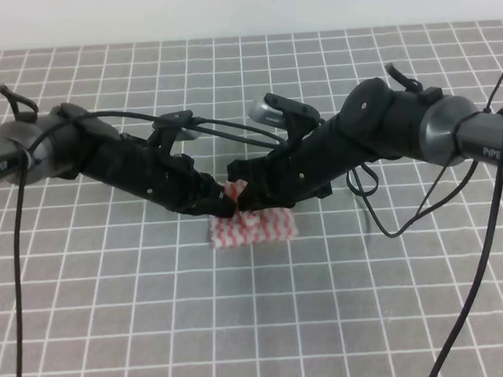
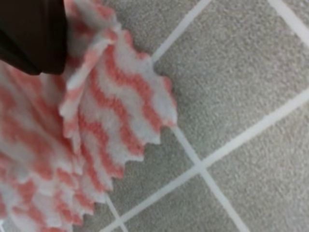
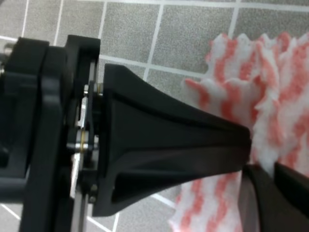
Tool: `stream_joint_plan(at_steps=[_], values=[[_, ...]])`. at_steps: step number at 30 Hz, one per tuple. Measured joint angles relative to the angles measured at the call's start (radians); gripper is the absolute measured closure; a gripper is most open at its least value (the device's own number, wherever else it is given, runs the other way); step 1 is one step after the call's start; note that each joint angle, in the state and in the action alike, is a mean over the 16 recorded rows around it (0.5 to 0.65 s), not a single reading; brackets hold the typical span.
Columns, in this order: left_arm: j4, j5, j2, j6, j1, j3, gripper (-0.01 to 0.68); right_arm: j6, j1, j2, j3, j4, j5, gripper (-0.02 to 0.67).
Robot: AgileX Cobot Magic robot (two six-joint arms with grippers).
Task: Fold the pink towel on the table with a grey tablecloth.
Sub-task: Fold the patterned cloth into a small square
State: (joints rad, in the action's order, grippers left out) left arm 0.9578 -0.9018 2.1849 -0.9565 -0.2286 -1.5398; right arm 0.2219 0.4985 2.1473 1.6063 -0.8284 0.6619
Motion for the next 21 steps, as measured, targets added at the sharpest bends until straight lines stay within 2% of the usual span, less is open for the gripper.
stream_joint_plan(at_steps=[21], values=[[-0.013,-0.028,0.017,0.01,0.017,0.0,0.675,0.014,0.005,0.001,0.015,-0.015,0.021,0.663]])
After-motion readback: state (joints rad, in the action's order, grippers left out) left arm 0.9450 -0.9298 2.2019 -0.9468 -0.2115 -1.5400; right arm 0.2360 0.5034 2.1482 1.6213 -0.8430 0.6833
